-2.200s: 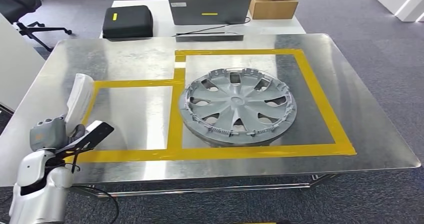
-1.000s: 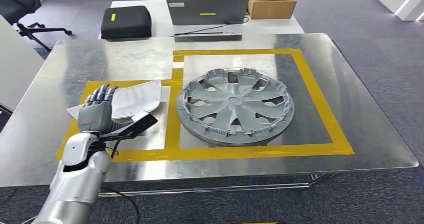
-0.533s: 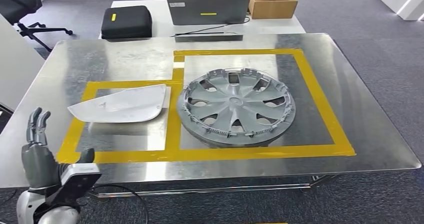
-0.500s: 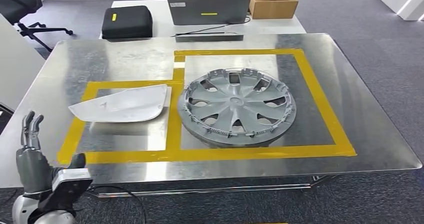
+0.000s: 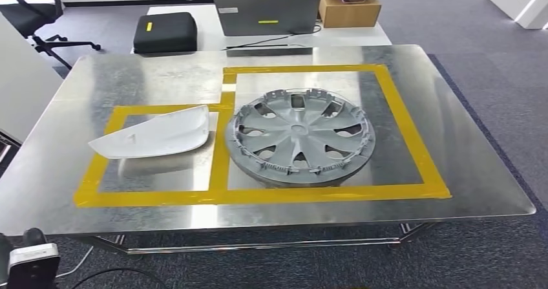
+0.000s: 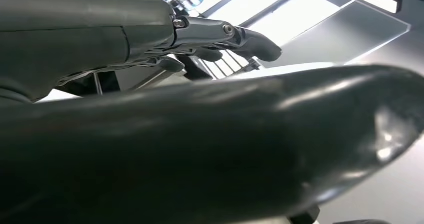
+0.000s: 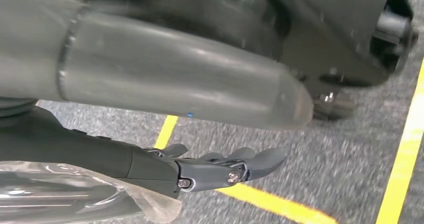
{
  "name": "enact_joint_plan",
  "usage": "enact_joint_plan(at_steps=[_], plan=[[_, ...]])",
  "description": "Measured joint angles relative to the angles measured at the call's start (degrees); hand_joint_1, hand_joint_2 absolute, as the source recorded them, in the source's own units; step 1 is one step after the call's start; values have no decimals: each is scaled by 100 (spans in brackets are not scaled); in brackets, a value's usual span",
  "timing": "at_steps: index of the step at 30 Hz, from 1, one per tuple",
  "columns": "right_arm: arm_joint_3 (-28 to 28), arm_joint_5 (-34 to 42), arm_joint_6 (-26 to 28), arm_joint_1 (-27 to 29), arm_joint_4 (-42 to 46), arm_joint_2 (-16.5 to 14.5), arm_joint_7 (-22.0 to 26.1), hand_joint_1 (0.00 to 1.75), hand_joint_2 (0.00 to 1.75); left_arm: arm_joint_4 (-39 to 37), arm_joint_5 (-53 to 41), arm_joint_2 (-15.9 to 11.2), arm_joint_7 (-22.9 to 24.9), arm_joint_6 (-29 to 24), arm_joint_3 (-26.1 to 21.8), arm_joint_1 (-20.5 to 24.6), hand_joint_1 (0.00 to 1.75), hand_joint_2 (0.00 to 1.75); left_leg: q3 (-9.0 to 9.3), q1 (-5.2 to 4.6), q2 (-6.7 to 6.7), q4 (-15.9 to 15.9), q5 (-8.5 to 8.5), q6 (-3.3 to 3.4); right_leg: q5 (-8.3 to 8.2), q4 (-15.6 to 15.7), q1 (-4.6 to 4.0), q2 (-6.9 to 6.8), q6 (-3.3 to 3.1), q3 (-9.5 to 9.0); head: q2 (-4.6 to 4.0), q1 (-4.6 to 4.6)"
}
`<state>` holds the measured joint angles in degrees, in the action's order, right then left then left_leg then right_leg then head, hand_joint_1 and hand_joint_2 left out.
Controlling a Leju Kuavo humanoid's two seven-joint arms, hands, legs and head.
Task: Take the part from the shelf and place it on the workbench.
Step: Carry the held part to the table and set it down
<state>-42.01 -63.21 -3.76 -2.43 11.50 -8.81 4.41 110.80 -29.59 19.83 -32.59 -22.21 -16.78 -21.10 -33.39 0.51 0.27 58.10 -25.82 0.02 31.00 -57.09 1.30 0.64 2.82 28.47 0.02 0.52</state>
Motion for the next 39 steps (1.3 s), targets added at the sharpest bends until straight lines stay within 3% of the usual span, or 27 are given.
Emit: enact_joint_plan(at_steps=[2,3,6,7,8,9,10,12,14,17,19,21,22,23,24,25,27,29,30,32,33,34,35,37,38,39], plan=[[-3,-3,1,-1,7,-1,-7,0,0,-7,8,6,-3,-2,-50,-17,0,0,-31,15,-4,45,-36,-59,-22,5,4,-12,-102,87,0,-6],[-7,-3,2,-2,10,-2,-7,0,0,-10,10,9,-3,-2,-73,-29,0,0,-72,24,-5,153,-167,-85,-53,10,5,-22,-157,124,0,-10],[-21,-4,1,-4,17,-3,-8,0,0,-21,10,15,-2,-2,-121,-47,0,0,-347,31,-5,1094,-925,-134,-170,6,-18,-59,-258,226,0,-26],[-24,-5,1,-2,17,-3,-8,0,0,-27,11,15,-2,-3,-131,-49,0,0,-409,30,-5,1417,-1097,-136,-211,-1,-33,-69,-267,264,0,-28],[-27,-8,1,0,17,-4,-8,0,0,-34,22,15,-2,-15,-141,-52,0,0,-396,29,-5,1581,-1150,-127,-248,-10,-48,-75,-271,310,0,-28],[-29,-16,1,0,17,-5,-8,0,0,-40,49,15,-4,-38,-150,-56,0,0,-278,26,-6,1515,-1082,-108,-281,-21,-63,-78,-272,358,0,-28],[-31,-26,1,-1,17,-5,-8,0,0,-43,97,15,-12,-74,-162,-57,0,0,-54,19,-7,1211,-924,-75,-307,-34,-78,-76,-271,396,0,-29],[-37,-57,1,-6,18,-10,-8,0,0,-46,233,15,-33,-151,-206,-57,0,0,473,-8,-10,347,-653,10,-354,-54,-104,-70,-252,451,0,-26],[-42,-86,6,-15,21,-16,-8,0,0,-50,347,21,-62,-197,-262,-56,0,0,717,-40,-13,-123,-571,57,-417,-53,-112,-68,-201,481,0,-23],[-49,-128,9,-21,27,-16,-8,0,0,-79,443,33,-128,-234,-340,-49,0,0,663,-51,-2,-197,-471,118,-472,-44,-94,-65,-93,519,0,-24],[-56,-142,9,-22,31,-14,-5,0,0,-101,467,42,-159,-248,-364,-30,0,0,566,-28,18,-238,-350,199,-179,-291,-85,-60,-40,647,0,-6],[-69,-146,9,-26,37,-13,7,0,0,-119,457,49,-170,-257,-374,-14,0,0,420,-26,30,-237,-238,240,349,-955,-74,-60,-6,873,0,17],[-75,-156,7,-27,38,-13,15,0,0,-128,443,51,-172,-267,-376,-9,0,0,340,-29,35,-231,-179,239,528,-1314,-71,-61,11,958,0,22],[-80,-174,2,-27,39,-13,21,0,0,-137,428,54,-172,-282,-378,-3,0,0,260,-32,40,-224,-120,236,585,-1560,-70,-61,24,981,0,21],[-83,-198,-3,-27,40,-13,23,0,0,-146,421,57,-167,-299,-378,3,0,0,181,-32,45,-214,-65,228,509,-1613,-70,-62,32,907,0,23],[-83,-222,-8,-28,40,-13,21,0,0,-155,425,61,-154,-316,-378,7,0,0,108,-31,48,-199,-15,216,345,-1453,-69,-64,32,727,0,22],[-85,-251,-10,-39,48,-13,17,0,0,-184,472,67,-110,-342,-384,13,0,0,-16,-38,50,-152,65,178,83,-633,-70,-69,9,122,0,23],[-91,-268,-10,-61,60,-13,29,0,0,-253,571,70,-57,-370,-422,44,0,0,-92,-55,53,-105,144,121,98,110,-81,-65,-36,-350,0,21],[-98,-280,-10,-67,63,-13,41,0,0,-305,627,71,-32,-382,-457,71,0,0,-110,-60,55,-99,190,88,141,264,-92,-63,-63,-423,0,21],[-123,-307,-21,-62,66,-13,66,0,0,-439,708,71,30,-394,-553,132,0,0,-130,-47,54,-96,247,19,94,294,-97,-71,-140,-358,0,25],[-138,-319,-28,-58,67,-12,72,0,0,-513,723,71,63,-394,-606,150,0,0,-159,-38,45,-44,160,-18,44,295,-93,-80,-195,-311,0,18],[-155,-328,-37,-56,68,-11,73,0,0,-587,730,69,98,-396,-657,164,0,0,-207,-30,36,101,-31,-55,-15,304,-85,-90,-244,-254,0,6],[-169,-333,-40,-56,70,-10,65,0,44,-657,732,68,135,-400,-701,176,0,0,-277,-20,27,363,-316,-88,-82,308,-80,-99,-283,-182,0,-7],[-200,-327,-43,-55,73,-7,46,0,131,-768,736,64,183,-401,-756,201,0,87,-424,-11,22,1110,-861,-132,-193,300,-92,-101,-313,-25,0,-25],[-221,-317,-29,-51,74,-4,60,0,175,-812,753,62,195,-384,-771,210,0,131,-440,-6,22,1406,-977,-148,-245,289,-97,-105,-320,48,0,-24],[-244,-314,4,-47,78,-2,104,0,175,-851,777,59,193,-356,-784,216,0,175,-366,4,21,1506,-982,-166,-292,270,-99,-106,-324,118,0,-23]])
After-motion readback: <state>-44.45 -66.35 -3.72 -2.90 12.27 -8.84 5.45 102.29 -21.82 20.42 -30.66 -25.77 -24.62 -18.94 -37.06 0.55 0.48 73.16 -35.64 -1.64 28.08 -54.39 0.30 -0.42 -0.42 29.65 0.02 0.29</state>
